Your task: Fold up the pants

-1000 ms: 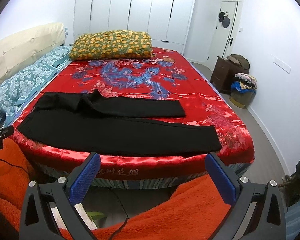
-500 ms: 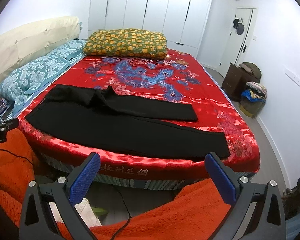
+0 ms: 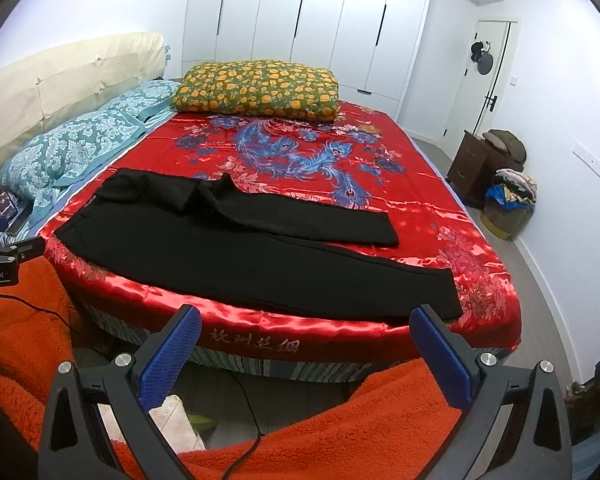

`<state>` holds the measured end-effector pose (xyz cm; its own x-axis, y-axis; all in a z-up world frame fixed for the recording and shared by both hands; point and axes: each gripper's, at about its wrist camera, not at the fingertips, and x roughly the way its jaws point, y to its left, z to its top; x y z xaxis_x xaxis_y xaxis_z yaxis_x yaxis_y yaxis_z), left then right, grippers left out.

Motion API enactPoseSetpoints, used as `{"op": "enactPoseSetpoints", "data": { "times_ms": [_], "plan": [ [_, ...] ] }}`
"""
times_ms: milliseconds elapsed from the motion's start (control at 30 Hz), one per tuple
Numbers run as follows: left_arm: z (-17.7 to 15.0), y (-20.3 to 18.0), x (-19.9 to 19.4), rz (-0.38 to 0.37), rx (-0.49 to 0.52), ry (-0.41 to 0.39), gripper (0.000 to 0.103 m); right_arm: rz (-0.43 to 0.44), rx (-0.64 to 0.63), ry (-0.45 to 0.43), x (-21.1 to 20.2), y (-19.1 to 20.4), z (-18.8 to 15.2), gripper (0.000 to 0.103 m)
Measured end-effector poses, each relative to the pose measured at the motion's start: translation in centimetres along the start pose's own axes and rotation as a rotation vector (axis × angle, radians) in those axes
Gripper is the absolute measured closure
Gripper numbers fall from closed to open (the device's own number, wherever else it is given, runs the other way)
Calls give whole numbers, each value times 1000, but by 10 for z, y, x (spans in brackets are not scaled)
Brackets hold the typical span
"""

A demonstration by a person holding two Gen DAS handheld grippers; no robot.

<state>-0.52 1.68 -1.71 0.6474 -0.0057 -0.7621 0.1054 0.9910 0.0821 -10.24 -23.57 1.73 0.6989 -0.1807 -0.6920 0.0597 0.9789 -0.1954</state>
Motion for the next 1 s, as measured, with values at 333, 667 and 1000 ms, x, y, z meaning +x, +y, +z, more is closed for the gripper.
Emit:
{"op": "enactPoseSetpoints", "data": {
  "times_ms": [333,667,1000],
  "plan": [
    [2,-6,15,-23,13,63,1,57,-33,-11,1,7,1,0],
    [22,-16,21,-65,69,-5,1,235,-93,-71,7,20,10,0],
    [90,-17,62,-126,-9,-50,1,457,-27,-68,85,-4,68,0]
  ]
}}
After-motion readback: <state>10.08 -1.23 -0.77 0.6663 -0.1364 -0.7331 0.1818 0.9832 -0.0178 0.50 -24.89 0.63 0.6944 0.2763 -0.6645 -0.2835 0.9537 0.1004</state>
